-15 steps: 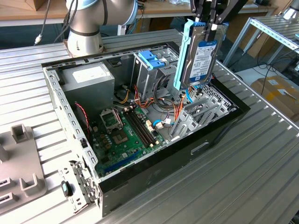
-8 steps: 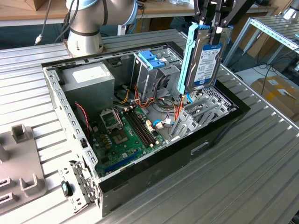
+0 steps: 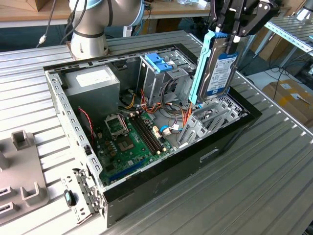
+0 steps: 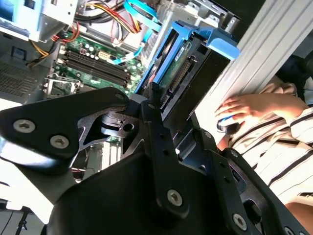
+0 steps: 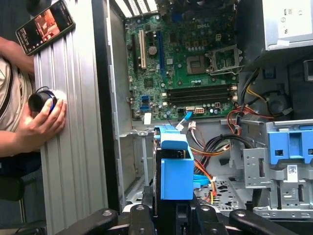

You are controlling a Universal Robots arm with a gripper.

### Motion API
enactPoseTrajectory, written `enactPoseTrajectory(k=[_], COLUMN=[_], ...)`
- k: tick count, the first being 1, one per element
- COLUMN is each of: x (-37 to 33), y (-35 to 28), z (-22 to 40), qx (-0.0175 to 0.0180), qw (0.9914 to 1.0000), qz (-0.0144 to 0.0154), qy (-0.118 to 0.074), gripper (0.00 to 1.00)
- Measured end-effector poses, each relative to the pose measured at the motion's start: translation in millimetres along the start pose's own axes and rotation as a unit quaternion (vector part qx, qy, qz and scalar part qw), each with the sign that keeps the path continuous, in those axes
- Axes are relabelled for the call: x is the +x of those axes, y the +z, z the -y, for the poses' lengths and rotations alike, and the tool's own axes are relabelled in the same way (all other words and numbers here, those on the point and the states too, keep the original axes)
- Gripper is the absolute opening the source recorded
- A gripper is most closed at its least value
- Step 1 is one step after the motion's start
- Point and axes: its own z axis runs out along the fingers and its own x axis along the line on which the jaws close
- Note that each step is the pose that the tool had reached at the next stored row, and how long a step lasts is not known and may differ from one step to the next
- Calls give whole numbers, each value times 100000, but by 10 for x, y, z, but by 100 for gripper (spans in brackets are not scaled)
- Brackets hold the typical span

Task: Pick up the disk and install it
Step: 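Pick up the disk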

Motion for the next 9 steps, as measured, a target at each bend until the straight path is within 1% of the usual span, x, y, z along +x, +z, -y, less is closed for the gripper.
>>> enactPoseTrajectory(k=[1, 3, 4, 9], x=[38, 80, 89, 90], y=[6, 14, 17, 16], z=[3, 5, 5, 6], qx=[-4, -9, -8, -10], qw=[100000, 100000, 100000, 100000], qz=[6, 27, 59, 50], qy=[13, 30, 35, 32], gripper=[35, 35, 35, 35])
